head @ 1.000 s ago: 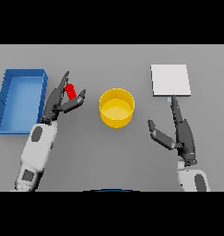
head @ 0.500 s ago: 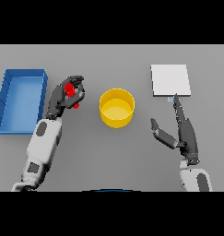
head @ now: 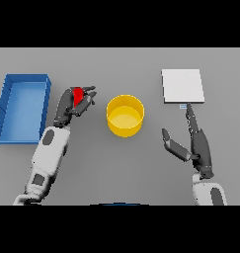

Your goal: Pick up the red beaker and tilt it to pour out 1 green nut into yellow bowl. Pick up the yellow bowl and place it on the metallic measuring scale.

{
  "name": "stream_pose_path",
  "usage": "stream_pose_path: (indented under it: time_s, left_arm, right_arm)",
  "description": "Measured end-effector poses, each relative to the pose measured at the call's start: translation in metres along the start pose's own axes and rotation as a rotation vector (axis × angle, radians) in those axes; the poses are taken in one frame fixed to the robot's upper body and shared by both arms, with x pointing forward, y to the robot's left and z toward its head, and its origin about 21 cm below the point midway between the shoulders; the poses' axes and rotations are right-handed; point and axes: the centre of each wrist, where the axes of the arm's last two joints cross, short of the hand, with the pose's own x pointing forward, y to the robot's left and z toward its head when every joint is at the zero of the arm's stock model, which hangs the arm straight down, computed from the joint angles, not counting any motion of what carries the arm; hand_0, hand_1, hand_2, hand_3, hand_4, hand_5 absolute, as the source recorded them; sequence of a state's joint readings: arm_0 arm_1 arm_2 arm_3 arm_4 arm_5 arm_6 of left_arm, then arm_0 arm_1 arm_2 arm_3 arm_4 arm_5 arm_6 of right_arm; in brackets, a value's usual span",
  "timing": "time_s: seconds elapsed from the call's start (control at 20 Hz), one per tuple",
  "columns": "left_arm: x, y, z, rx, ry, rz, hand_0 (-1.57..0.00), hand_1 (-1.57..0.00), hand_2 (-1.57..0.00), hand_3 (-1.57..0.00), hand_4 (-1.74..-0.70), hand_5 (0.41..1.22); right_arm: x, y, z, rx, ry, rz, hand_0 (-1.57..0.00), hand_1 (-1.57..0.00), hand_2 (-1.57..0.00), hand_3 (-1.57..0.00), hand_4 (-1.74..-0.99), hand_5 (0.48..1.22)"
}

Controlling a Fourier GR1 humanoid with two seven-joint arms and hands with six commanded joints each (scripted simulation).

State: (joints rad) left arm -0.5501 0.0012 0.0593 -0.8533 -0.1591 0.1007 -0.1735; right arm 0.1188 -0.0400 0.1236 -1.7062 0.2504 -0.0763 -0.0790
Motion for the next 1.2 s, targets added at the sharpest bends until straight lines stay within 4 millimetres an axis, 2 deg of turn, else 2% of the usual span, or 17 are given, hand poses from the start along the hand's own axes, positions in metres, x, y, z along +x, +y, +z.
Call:
stream_pose_path:
  time_s: [0.1,0.35,0.4,0.6,0.95,1.2]
  left_arm:
    - [0.007,-0.005,-0.001,0.023,-0.044,0.038,-1.51,-1.51,-1.51,-1.49,-1.66,1.128]
    - [0.031,0.005,-0.002,0.047,-0.116,0.024,-1.55,-1.55,-1.55,-1.54,-1.72,1.114]
    - [0.04,0.005,-0.005,0.03,-0.126,-0.013,-1.55,-1.56,-1.56,-1.55,-1.72,1.114]
    - [0.07,0.007,-0.008,-0.065,-0.124,-0.247,-1.56,-1.56,-1.56,-1.56,-1.73,1.125]
    - [0.082,0.01,-0.007,-0.139,-0.104,-0.478,-1.57,-1.57,-1.57,-1.57,-1.74,1.117]
    - [0.1,-0.006,-0.014,-0.177,-0.104,-0.863,-1.57,-1.57,-1.57,-1.57,-1.74,1.127]
  right_arm:
    - [-0.001,-0.003,0.0,-0.001,-0.002,0.004,0.0,0.0,0.0,0.0,-1.258,0.646]
    - [0.001,0.0,-0.001,0.004,-0.018,0.031,0.0,0.0,0.0,0.0,-1.263,0.654]
    - [0.001,0.005,-0.002,0.01,-0.01,0.03,0.0,0.0,0.0,0.0,-1.262,0.658]
    - [0.0,-0.002,-0.002,0.002,-0.023,0.048,0.0,0.0,0.0,0.0,-1.256,0.671]
    - [0.001,0.0,-0.002,0.008,0.004,0.055,0.0,0.0,0.0,0.0,-1.255,0.681]
    - [0.004,0.003,0.0,0.012,-0.009,0.032,0.0,0.0,0.0,0.0,-1.256,0.69]
